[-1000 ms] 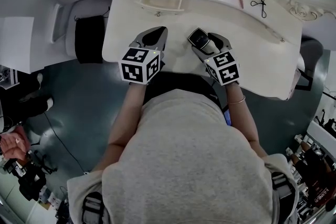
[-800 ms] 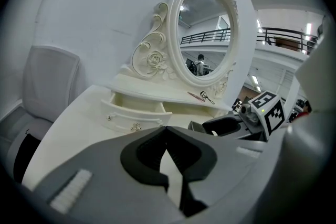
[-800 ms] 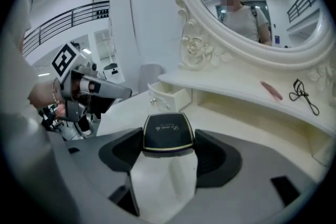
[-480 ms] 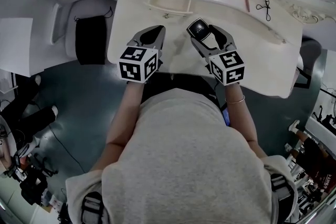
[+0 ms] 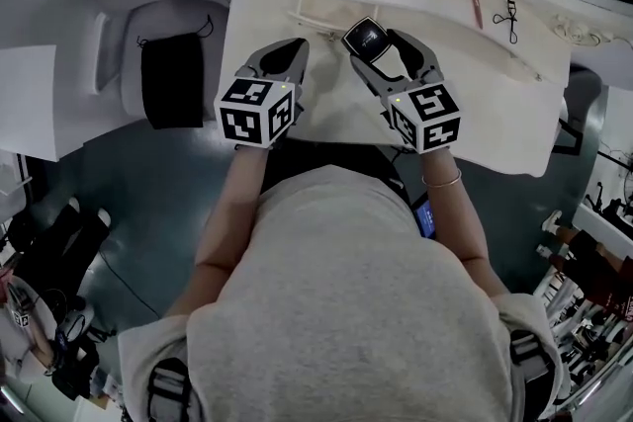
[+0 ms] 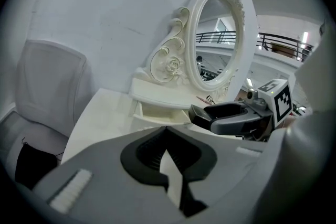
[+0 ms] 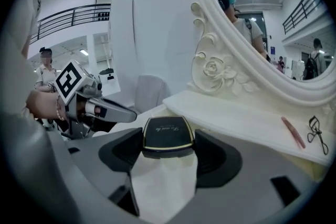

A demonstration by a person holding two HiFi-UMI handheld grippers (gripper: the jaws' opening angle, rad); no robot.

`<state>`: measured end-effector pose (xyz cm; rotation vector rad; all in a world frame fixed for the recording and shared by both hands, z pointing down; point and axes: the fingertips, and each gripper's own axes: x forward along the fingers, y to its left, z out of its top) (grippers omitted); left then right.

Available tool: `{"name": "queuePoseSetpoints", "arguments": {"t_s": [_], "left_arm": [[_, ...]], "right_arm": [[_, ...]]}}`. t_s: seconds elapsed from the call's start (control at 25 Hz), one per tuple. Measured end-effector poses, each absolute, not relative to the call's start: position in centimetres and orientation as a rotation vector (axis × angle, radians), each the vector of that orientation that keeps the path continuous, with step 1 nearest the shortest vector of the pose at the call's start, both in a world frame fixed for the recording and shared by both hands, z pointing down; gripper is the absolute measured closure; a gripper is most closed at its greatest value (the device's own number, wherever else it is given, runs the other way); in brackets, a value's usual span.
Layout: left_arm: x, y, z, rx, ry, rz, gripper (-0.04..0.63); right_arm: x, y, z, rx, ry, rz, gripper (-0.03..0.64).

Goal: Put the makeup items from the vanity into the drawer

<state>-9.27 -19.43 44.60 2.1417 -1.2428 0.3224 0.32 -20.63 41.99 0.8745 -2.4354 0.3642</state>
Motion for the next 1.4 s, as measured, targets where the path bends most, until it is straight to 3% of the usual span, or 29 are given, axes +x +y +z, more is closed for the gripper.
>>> {"name": "queuePoseSetpoints", "arguments": {"t_s": [0.68,1.4], "left_arm": [[-10.6,-22.2,46.0,2.206,-1.114,0.282,0.586],[-12.1,-23.9,46.8,2.224,-1.082,0.256,0.586]], "right_arm": [[-2.7,-24.1,43.9,0.973,-2.347,0.415,0.296],[-2.9,-24.7,45.1,1.006,-2.291,0.724,0.296]]}}
